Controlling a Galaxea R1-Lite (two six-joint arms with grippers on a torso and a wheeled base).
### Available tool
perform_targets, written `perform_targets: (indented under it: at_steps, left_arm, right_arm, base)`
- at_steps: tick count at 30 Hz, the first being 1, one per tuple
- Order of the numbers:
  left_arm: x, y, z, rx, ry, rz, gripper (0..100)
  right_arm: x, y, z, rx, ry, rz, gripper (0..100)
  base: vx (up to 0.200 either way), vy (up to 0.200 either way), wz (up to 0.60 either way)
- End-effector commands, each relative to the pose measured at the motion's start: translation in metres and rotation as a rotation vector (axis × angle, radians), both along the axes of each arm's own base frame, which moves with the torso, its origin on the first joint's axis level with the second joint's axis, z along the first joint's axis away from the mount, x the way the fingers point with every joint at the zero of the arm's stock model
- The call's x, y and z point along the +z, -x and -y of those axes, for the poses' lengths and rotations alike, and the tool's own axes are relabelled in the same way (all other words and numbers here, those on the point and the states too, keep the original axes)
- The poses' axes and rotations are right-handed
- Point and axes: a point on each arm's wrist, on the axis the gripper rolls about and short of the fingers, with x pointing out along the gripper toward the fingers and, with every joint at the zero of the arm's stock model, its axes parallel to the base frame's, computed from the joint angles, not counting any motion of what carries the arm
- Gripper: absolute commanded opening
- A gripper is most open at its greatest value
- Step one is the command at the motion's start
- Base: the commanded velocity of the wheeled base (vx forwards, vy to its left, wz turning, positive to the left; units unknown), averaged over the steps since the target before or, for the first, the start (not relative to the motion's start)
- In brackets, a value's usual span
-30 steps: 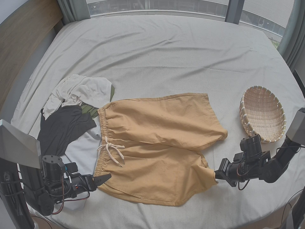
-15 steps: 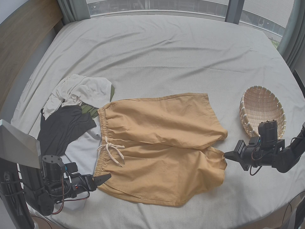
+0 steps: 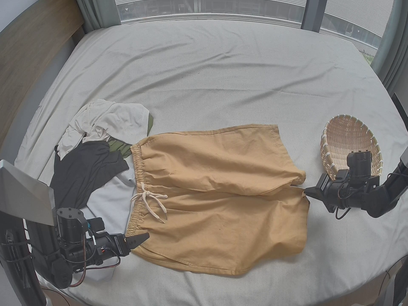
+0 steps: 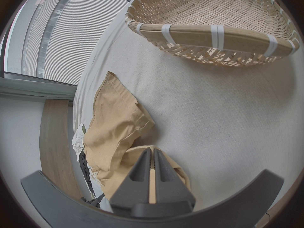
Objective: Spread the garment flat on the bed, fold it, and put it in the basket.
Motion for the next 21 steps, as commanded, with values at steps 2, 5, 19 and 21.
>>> perform_targets:
  at_steps: [2,5,19,21]
  left_arm:
    - [0.0,0.0,0.001,-0.004,0.0,0.001,100]
    - [0.0,0.0,0.001,-0.003,0.0,-0.001,100]
    - [0.005,0.0,0.001,-0.003,0.005,0.022,100]
    - [0.006,0.0,0.001,-0.003,0.005,0.025,100]
  right_arm:
    - [-0.004,-0.002,0.001,0.001,0.003,0.021,0]
    - [-0.006,0.007,0.0,0.028,0.03,0.04,100]
    - [0.008,0.09,-0.027,0.19,0.055,-0.007,100]
    - [0.002,0.092,-0.026,0.198,0.068,-0.054,100]
  base:
    - [0.0,0.0,0.0]
    - [0.0,0.0,0.0]
    - [0.0,0.0,0.0]
    - [0.0,0.0,0.0]
